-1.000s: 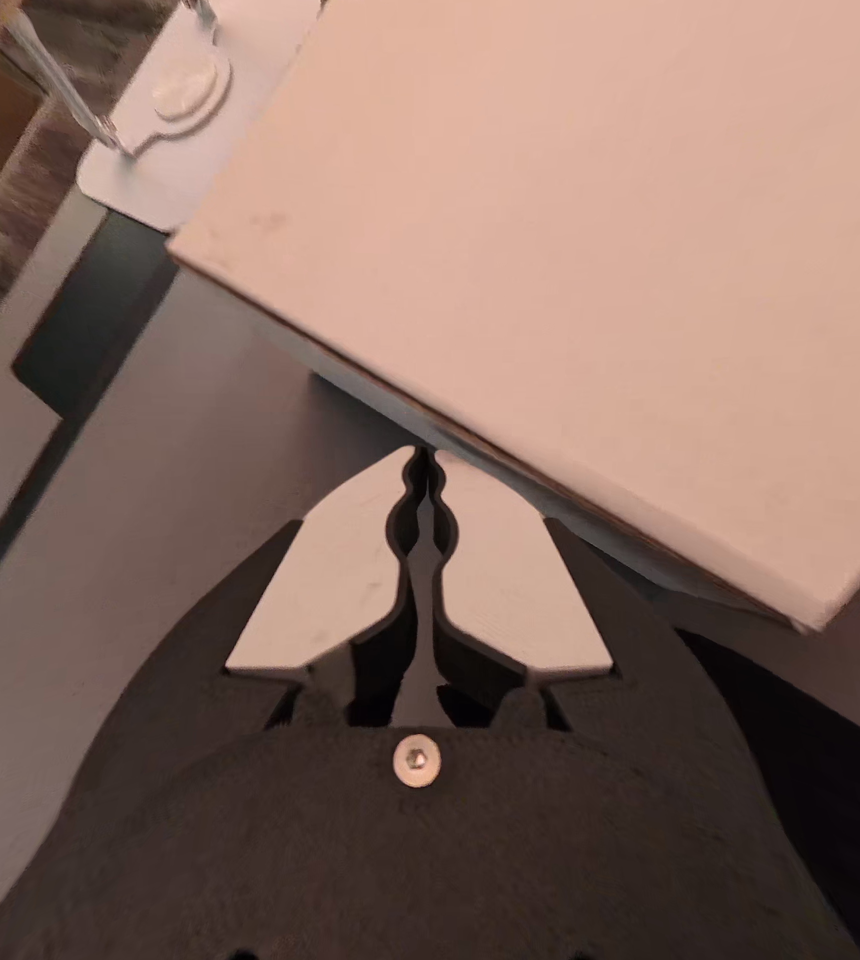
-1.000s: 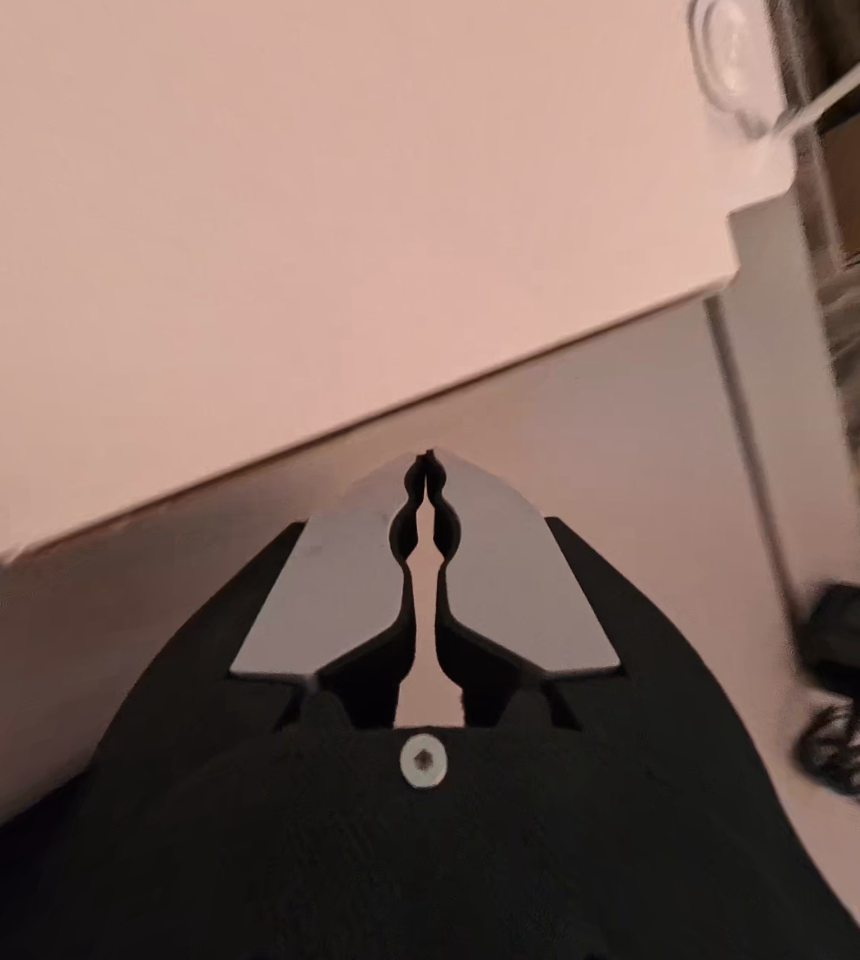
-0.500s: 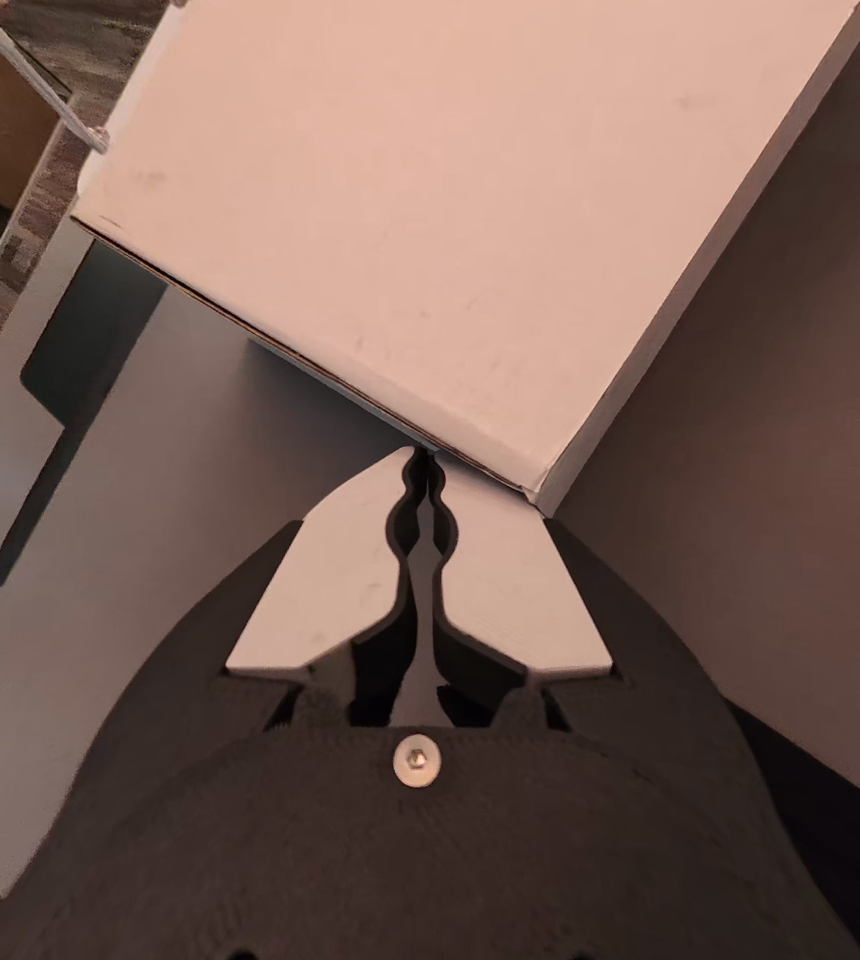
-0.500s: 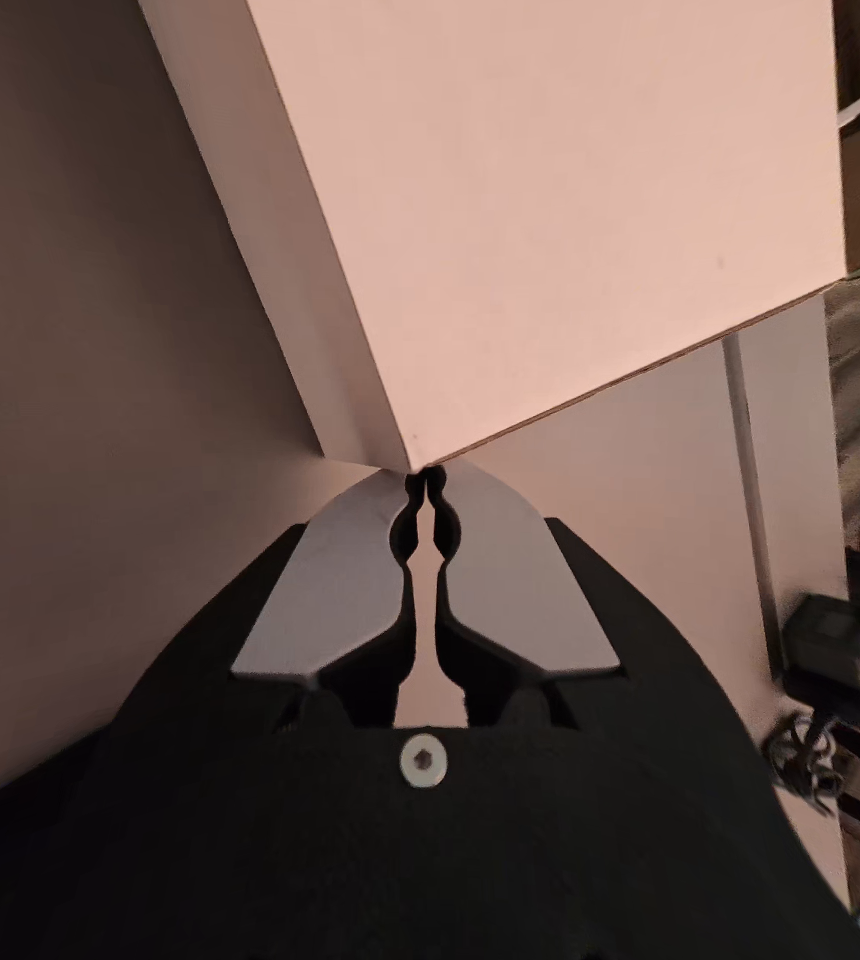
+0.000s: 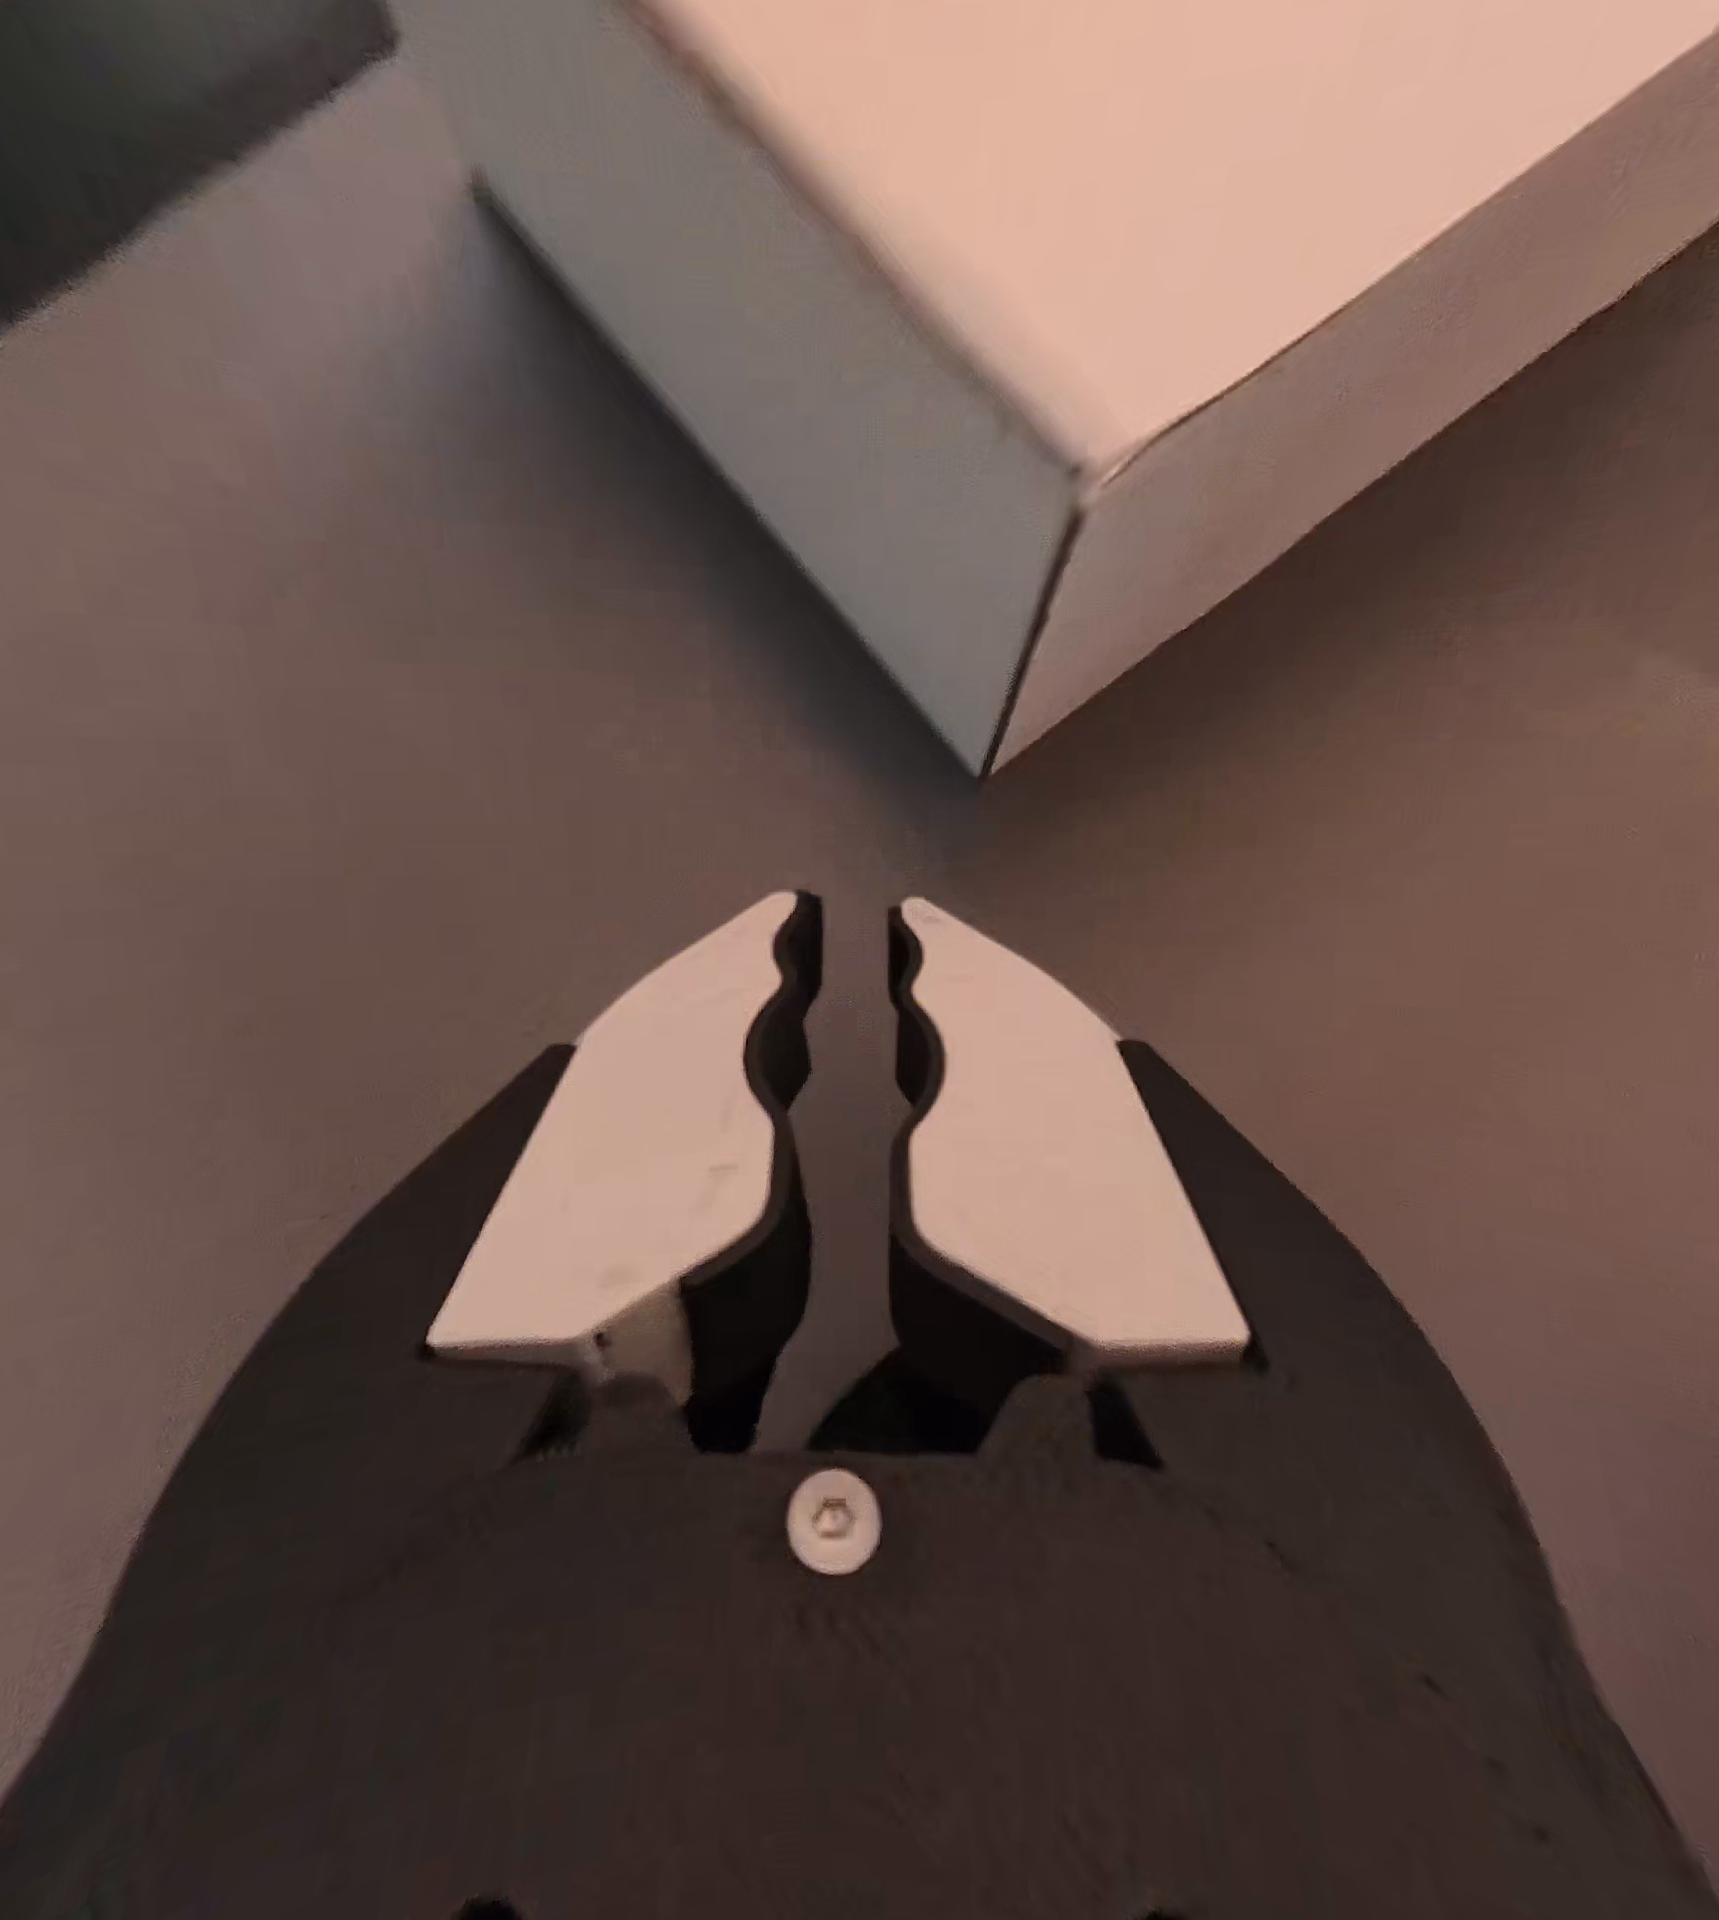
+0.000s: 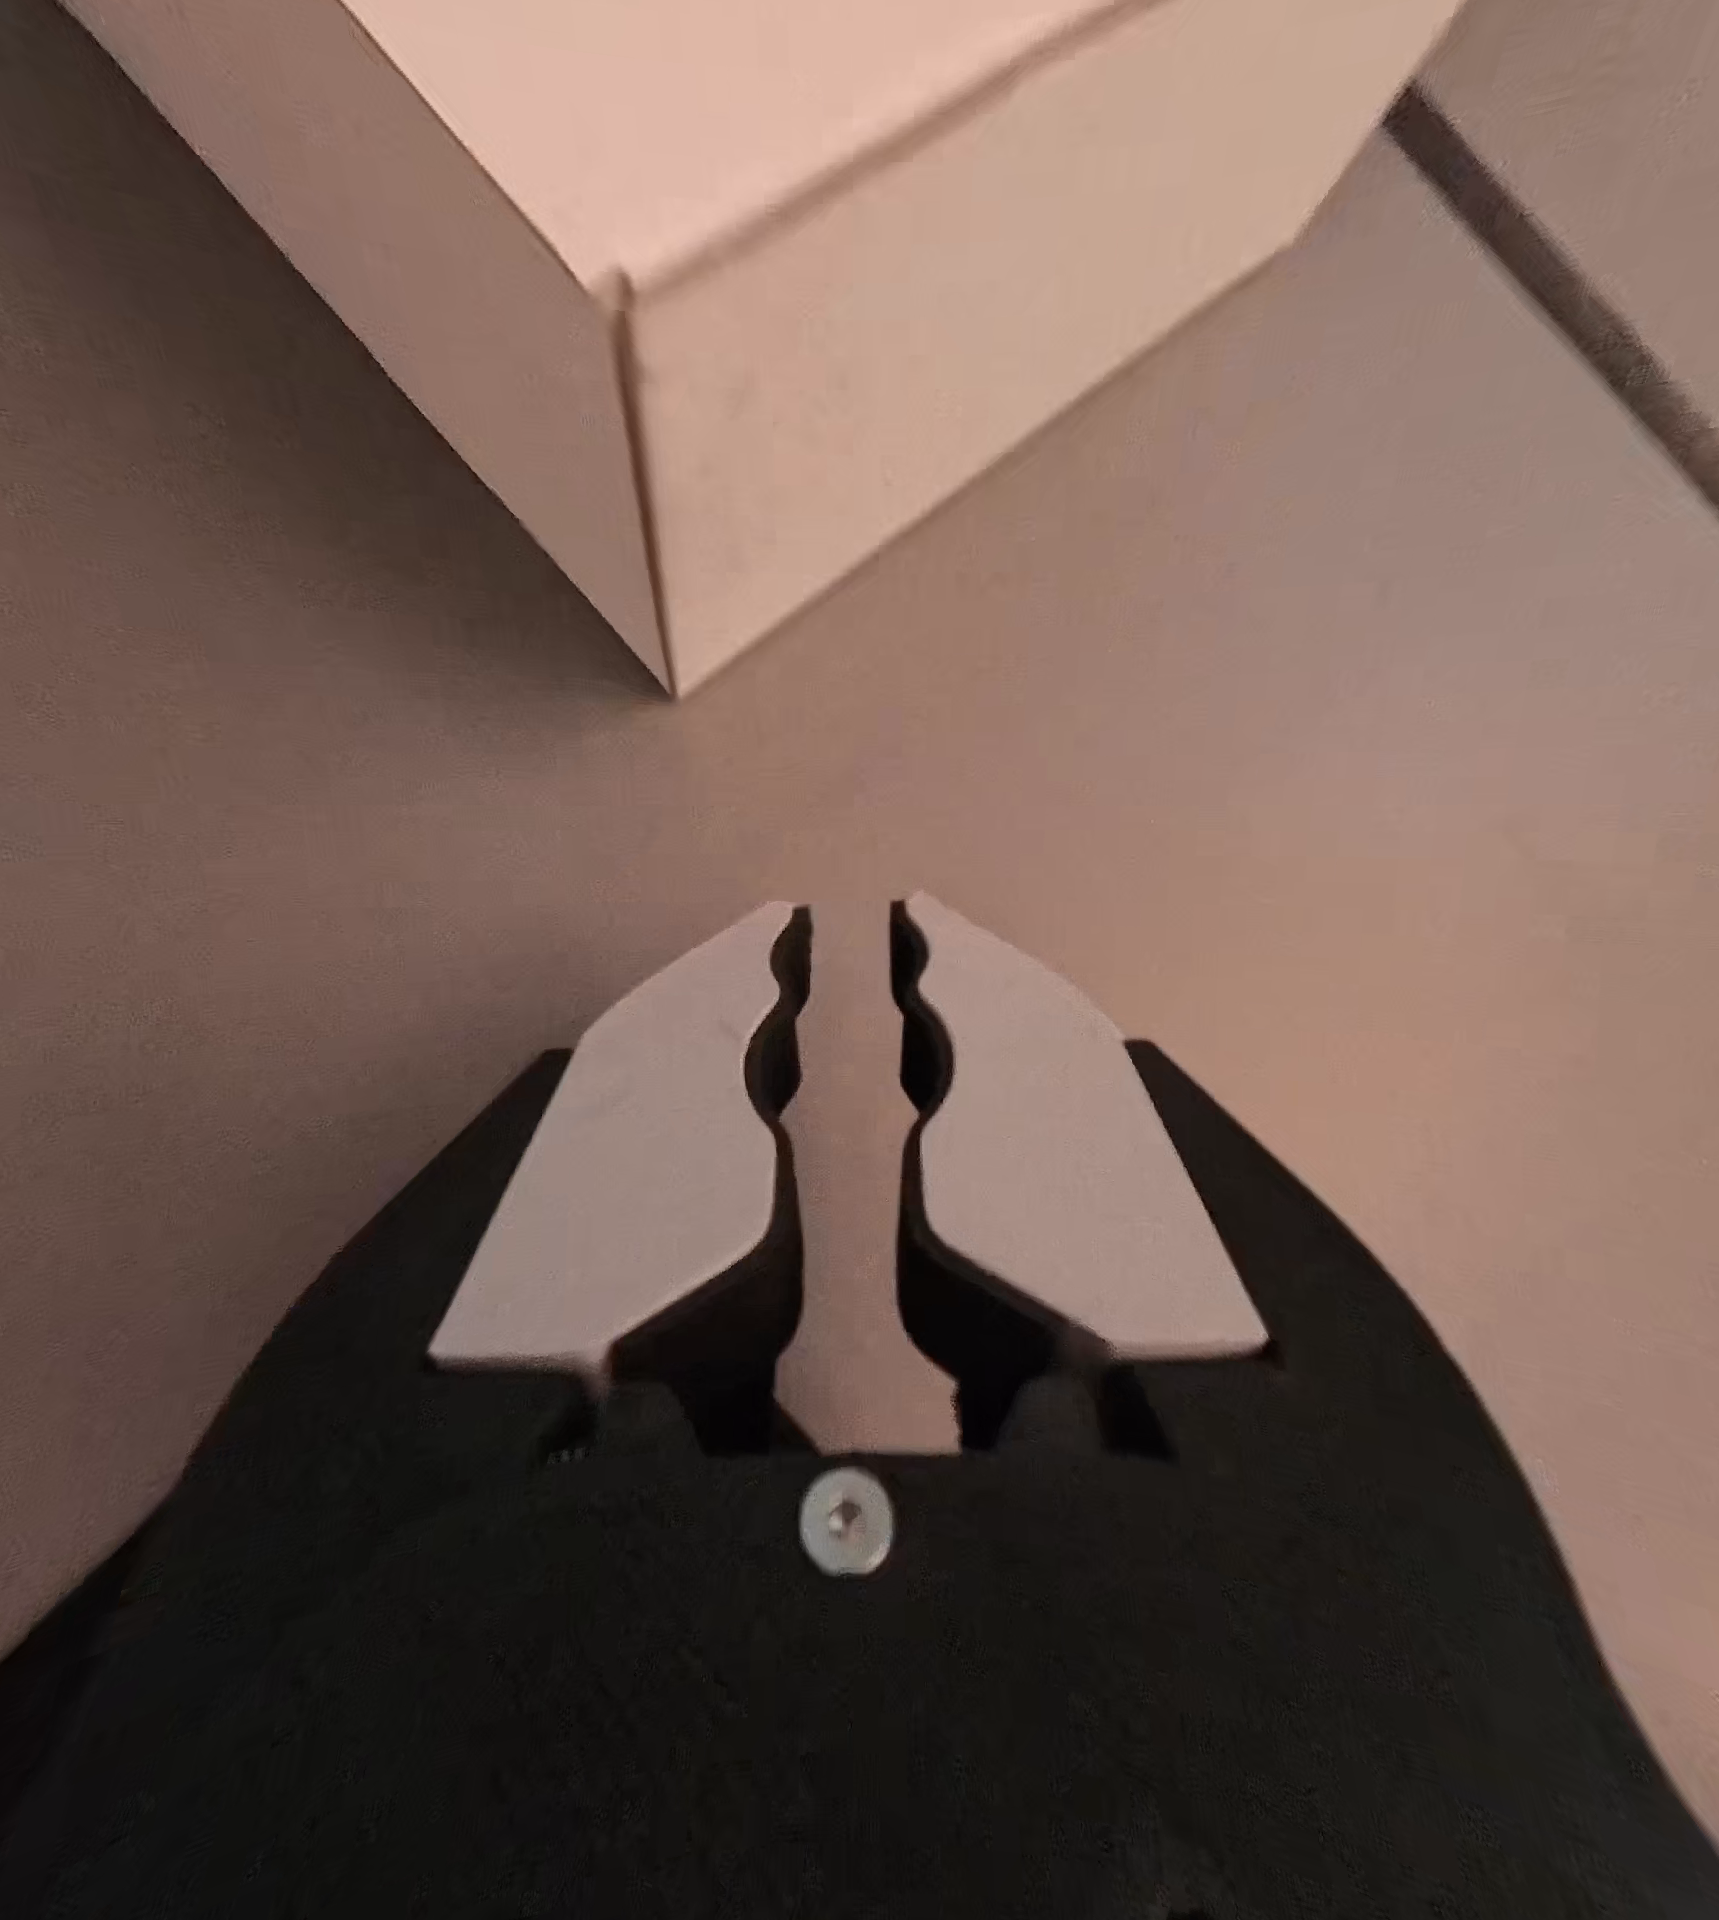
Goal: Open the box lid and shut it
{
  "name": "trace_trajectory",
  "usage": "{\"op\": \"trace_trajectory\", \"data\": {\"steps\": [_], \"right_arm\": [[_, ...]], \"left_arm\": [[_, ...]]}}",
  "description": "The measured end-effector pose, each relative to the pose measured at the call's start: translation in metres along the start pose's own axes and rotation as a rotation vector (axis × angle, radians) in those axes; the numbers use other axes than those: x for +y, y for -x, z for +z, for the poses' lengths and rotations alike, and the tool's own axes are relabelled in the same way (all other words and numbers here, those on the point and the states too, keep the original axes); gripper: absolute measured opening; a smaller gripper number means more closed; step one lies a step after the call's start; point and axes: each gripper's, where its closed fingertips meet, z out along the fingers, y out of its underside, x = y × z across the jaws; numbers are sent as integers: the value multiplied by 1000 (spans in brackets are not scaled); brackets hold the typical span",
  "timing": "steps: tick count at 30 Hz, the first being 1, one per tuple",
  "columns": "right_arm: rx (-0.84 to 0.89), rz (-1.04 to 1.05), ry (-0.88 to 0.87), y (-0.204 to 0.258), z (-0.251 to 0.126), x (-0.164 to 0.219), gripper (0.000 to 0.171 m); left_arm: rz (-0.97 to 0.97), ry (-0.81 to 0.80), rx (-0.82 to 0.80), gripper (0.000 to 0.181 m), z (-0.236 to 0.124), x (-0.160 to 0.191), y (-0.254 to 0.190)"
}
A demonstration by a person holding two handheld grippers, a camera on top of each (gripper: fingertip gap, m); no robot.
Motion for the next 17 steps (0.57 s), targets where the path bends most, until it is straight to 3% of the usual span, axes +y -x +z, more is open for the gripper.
{"op": "trace_trajectory", "data": {"steps": [1, 3, 6, 10, 17], "right_arm": [[-24, 31, 47, -2, 4, 10, 20], [-71, 89, 56, -5, 13, 13, 29], [1, 164, -36, -25, 26, 7, 45], [129, 350, -116, -61, 34, 13, 93], [271, 430, -63, -87, 53, 27, 108]], "left_arm": [[-23, 29, -5, 16, 2, 5, 5], [-51, 77, -21, 34, 10, 10, 18], [-111, 81, 39, 73, 31, 13, 28], [-179, 50, -64, 120, 52, 21, 60], [-234, -25, -175, 131, 60, 19, 78]]}}
